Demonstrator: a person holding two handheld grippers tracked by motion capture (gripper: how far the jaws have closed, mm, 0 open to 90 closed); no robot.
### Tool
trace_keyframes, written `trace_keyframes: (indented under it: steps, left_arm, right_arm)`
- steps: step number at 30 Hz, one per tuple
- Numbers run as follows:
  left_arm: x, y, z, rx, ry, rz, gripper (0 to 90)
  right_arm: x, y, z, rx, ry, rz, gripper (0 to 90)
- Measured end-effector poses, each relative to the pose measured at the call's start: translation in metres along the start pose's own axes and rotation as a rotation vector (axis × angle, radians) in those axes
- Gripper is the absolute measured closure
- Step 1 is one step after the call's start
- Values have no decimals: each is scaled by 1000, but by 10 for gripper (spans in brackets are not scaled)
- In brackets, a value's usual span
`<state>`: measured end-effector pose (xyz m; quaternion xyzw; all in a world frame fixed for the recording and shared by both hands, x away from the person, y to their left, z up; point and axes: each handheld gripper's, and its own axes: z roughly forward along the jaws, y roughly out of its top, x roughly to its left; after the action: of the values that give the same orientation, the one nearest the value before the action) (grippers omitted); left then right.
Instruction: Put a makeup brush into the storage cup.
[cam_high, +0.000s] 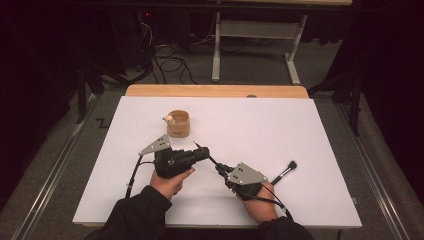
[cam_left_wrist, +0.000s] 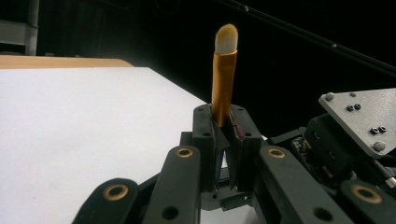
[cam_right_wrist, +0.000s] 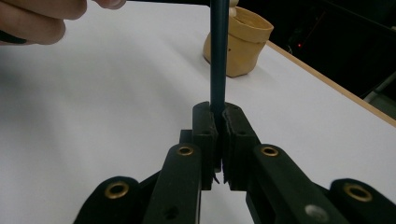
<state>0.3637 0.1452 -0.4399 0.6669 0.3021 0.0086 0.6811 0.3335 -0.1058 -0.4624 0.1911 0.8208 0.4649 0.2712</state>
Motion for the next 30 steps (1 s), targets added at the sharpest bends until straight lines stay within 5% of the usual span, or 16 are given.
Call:
trace_keyframes:
  steps: [10,30]
  left_arm:
    - [-2,0,0,-2,-1,22,834]
    - [-2,0,-4,14,39,64,833]
  right_arm:
    - [1,0,0,-6,0,-7,837]
    - [-3,0,4,-19,55,84,245]
